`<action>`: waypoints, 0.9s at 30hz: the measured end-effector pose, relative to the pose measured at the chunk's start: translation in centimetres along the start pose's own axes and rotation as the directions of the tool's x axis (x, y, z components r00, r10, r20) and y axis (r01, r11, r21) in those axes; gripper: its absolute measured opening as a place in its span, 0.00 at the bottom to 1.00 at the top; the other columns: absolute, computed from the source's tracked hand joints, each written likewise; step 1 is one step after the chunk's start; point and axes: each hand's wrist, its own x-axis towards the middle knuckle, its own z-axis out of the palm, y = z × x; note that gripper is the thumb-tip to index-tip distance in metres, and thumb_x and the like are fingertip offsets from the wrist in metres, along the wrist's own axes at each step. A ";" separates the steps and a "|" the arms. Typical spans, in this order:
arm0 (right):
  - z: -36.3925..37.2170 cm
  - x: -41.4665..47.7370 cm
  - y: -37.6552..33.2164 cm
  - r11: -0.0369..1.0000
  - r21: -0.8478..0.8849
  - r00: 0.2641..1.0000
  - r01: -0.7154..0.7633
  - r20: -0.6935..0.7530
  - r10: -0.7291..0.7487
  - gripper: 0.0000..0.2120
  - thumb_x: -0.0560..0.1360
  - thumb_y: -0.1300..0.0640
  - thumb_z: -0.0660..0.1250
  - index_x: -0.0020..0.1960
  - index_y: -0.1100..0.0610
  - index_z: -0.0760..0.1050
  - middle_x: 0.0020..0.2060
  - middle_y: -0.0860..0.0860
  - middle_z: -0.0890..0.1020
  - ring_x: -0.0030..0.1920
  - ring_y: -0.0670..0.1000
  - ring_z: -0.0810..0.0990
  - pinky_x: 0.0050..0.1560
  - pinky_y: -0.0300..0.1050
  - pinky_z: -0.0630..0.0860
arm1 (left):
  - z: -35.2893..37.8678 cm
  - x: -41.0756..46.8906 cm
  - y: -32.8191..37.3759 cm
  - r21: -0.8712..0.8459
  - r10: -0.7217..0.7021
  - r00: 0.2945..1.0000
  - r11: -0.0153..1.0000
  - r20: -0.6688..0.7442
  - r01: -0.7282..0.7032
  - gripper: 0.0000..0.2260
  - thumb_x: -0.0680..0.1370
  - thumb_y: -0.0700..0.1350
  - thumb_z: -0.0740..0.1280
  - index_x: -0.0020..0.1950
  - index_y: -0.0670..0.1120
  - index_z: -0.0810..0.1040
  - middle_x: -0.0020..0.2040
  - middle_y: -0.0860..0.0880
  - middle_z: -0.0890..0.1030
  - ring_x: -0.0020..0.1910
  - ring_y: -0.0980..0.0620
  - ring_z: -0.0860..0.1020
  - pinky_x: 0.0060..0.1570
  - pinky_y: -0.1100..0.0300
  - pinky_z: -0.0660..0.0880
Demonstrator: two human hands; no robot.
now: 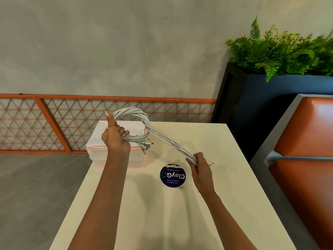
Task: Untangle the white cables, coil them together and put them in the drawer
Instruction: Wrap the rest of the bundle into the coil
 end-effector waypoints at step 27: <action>-2.2 4.4 -2.4 -0.256 0.921 0.820 -0.294 0.380 0.427 0.29 0.77 0.43 0.59 0.21 0.52 0.56 0.17 0.46 0.56 0.18 0.45 0.52 0.21 0.39 0.49 | -1.2 -1.8 -4.1 -0.035 -0.301 0.921 0.947 0.249 0.319 0.21 0.80 0.56 0.59 0.31 0.48 0.62 0.18 0.55 0.57 0.14 0.58 0.56 0.15 0.70 0.56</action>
